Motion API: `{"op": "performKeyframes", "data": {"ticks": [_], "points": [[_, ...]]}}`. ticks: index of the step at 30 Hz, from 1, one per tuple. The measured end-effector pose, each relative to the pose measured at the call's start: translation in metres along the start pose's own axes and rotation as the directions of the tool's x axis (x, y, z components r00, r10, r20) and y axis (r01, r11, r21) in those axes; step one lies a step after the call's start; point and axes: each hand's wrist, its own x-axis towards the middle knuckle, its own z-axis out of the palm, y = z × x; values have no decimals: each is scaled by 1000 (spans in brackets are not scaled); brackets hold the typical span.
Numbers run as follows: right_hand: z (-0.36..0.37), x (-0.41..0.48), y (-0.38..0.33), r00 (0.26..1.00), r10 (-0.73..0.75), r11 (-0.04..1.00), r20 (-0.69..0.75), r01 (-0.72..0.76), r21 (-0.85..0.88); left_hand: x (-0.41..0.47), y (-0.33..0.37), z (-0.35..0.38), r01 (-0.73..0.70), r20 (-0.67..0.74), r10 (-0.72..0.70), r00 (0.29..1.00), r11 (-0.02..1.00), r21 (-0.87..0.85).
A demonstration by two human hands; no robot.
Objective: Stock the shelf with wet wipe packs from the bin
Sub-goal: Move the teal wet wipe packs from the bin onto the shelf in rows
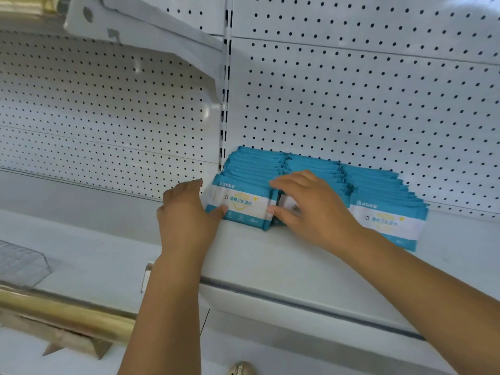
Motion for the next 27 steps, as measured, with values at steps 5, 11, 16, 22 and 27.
{"op": "performKeyframes", "data": {"ticks": [5,11,16,22,27], "points": [[-27,-26,18,996,84,996,-17,-84,-4,-13,33,11,-198,-49,195,980,977,-75],[-69,-68,49,975,217,975,-50,-219,-45,-37,88,37,-333,50,348,936,923,-192],[-105,-116,85,943,327,940,-60,-331,-86,-60,136,60,-392,141,438,888,880,-268],[-149,-185,123,876,476,861,-83,-483,-157,-100,196,93,-436,183,544,819,798,-417],[-187,-251,142,801,588,782,-116,-599,-174,-148,253,115,-490,201,664,720,692,-531]]}}
